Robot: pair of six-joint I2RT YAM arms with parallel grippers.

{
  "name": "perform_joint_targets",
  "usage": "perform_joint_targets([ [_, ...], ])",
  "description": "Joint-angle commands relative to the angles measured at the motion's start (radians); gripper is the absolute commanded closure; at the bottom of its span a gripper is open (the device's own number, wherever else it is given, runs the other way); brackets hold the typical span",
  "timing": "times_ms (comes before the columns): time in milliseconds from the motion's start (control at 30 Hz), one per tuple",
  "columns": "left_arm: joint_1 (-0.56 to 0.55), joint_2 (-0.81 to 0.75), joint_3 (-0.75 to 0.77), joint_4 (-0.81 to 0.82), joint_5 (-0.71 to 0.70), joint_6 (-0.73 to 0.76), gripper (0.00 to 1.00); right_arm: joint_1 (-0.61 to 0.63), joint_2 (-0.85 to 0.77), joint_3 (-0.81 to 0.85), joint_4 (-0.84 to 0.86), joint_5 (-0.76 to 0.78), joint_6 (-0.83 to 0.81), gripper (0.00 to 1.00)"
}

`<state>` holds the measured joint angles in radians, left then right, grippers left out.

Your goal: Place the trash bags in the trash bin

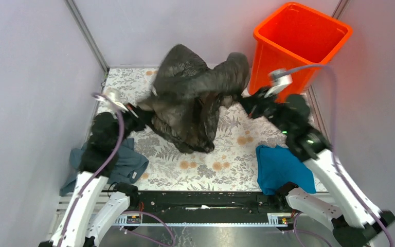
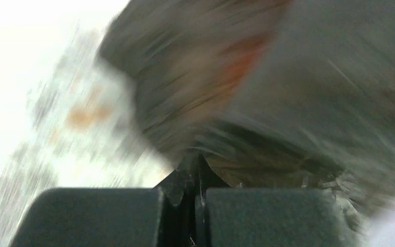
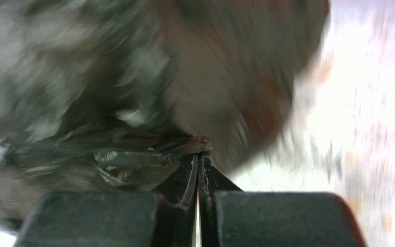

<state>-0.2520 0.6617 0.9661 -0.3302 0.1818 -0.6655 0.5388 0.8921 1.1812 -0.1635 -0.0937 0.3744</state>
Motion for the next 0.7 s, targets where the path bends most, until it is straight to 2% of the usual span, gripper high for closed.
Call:
perform_joint_targets([
  [0,0.005,-0.068,-0.213,-0.268,-0.075,-0.016,1.0,0.006,0.021,-0.261,-0.136,-0.071,0.074,1.0],
  [100,0.005,-0.118,-0.101,-0.297,-0.134,0.034,1.0,0.003,-0.013,-0.178,-0.187,0.004,0.013,1.0],
  [200,0.005,-0.043,0.148,-0.28,-0.147,0.076,1.0,0.004,0.051,0.04,-0.218,0.004,-0.044,1.0],
  [300,0.005,0.076,0.382,-0.26,-0.081,0.078,1.0,0.004,0.137,0.271,-0.222,-0.069,-0.055,1.0],
  [367,0.005,0.1,0.478,-0.222,-0.027,0.058,1.0,0.005,0.162,0.343,-0.219,-0.091,-0.053,1.0],
  [433,0.005,0.071,0.473,-0.156,-0.002,0.051,1.0,0.005,0.144,0.333,-0.21,-0.074,-0.052,1.0],
  [500,0.005,0.019,0.393,-0.122,-0.046,0.057,1.0,0.006,0.097,0.254,-0.189,-0.04,-0.049,1.0],
  [567,0.005,-0.006,0.323,-0.191,-0.156,0.057,1.0,0.004,0.064,0.18,-0.189,-0.001,-0.044,1.0],
  [667,0.005,0.008,0.297,-0.314,-0.333,0.03,1.0,0.005,0.064,0.164,-0.215,-0.004,-0.037,1.0],
])
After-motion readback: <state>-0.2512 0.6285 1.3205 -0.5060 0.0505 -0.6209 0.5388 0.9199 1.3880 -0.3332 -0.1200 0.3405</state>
